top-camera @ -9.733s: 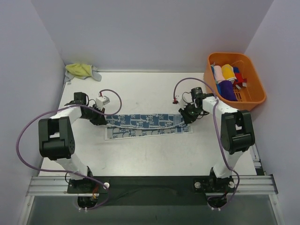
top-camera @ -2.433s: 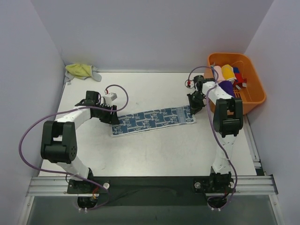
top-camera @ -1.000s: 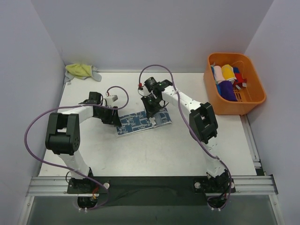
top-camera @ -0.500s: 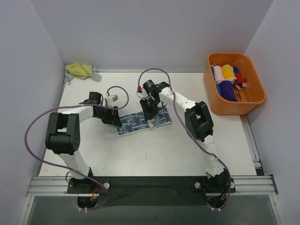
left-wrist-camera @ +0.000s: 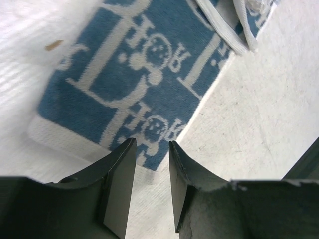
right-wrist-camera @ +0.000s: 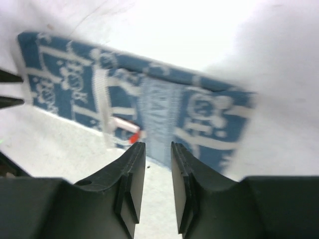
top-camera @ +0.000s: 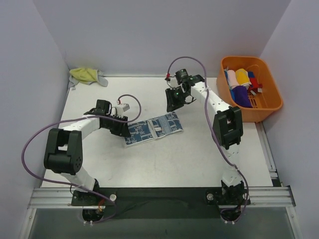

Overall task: Roll the towels
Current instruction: Fold the towel

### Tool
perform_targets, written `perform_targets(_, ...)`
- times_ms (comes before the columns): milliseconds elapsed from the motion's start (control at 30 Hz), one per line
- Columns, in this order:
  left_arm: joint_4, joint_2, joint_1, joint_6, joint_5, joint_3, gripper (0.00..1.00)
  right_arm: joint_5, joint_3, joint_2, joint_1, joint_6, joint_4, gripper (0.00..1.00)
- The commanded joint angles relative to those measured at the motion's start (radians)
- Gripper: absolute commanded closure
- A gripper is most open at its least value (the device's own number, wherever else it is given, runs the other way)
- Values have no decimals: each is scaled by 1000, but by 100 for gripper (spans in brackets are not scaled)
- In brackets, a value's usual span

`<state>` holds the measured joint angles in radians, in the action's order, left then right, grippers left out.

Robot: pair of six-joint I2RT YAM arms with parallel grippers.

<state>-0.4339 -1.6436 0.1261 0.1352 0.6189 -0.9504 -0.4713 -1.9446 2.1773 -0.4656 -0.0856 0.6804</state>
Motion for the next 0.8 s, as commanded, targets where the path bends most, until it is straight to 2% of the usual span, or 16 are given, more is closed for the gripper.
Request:
perform_targets(0,-17,2,46,32,10,13,58,33,13,25,39,70,27,78)
perform_targets(100,-17,-45,75,21,-10,6,61,37,27,71,50,78,27,85)
perform_targets(233,-35,-131,75,43,-30,-36,65,49,105,76,51,110,4,87)
perform_targets(433,-80,-263,37,110,-80,-180,69,1,384,-71,51,60,-38,88)
perform_targets(500,-86,-314,20,138,-94,-247,69,-75,522,-166,30,24,-60,86)
perform_targets(533,-94,-373,17,139,-106,-354,69,-122,562,-197,18,-3,-67,84)
perform_targets(600,-161,-465,17,142,-82,-486,59,-286,663,-287,-31,-13,-88,74)
perform_targets(633,-196,-488,18,142,-70,-611,55,-320,686,-316,-48,-16,-94,70)
perform_targets(667,-224,-504,20,126,-38,-669,53,-334,697,-344,-62,-11,-97,66)
perform_targets(767,-252,-472,21,95,19,-706,48,-355,693,-424,-42,-2,-101,64)
